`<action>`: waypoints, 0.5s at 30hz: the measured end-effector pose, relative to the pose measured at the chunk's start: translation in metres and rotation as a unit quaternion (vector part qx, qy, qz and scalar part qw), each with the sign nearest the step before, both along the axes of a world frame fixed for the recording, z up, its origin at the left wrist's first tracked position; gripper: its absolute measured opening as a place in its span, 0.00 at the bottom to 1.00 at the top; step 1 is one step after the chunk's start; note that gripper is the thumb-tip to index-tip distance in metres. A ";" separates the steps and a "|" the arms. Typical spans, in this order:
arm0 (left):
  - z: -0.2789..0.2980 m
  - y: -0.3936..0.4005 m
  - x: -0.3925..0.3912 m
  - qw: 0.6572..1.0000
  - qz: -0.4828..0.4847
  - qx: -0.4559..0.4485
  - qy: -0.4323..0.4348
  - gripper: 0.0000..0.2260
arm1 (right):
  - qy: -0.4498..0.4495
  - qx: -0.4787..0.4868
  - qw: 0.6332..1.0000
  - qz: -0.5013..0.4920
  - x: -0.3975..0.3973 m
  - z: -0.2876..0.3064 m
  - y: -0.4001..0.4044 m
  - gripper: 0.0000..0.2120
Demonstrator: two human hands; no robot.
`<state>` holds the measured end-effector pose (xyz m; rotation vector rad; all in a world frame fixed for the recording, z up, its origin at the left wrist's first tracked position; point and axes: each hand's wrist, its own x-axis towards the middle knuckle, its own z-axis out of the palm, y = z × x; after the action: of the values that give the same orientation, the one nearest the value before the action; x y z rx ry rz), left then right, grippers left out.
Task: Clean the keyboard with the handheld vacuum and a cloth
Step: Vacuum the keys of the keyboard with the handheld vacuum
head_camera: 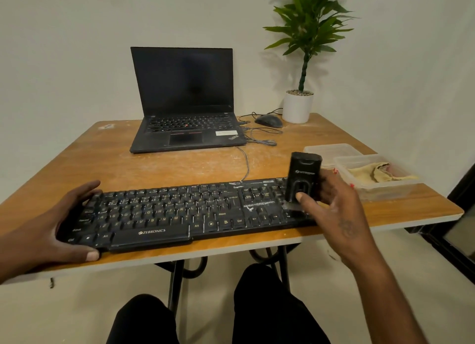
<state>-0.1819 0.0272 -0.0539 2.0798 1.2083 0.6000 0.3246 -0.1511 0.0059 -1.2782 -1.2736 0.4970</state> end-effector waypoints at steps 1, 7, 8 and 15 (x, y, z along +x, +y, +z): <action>-0.001 -0.001 0.000 1.000 -0.002 0.002 -0.005 0.63 | 0.007 0.001 1.000 -0.012 0.006 -0.001 -0.001 0.20; 0.001 0.000 0.001 1.000 0.004 0.004 -0.003 0.63 | 0.039 0.015 0.999 -0.028 -0.001 -0.001 0.000 0.23; 0.001 0.000 0.001 1.000 0.004 0.003 -0.002 0.63 | 0.042 0.019 0.999 -0.017 -0.007 0.000 0.001 0.25; -0.004 0.007 -0.005 1.000 0.005 0.005 0.026 0.64 | 0.015 -0.008 0.999 0.034 -0.034 -0.002 0.007 0.32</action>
<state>-0.1873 0.0346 -0.0578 2.1112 1.2468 0.5618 0.2911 -0.1444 0.0037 -1.2394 -1.2941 0.5722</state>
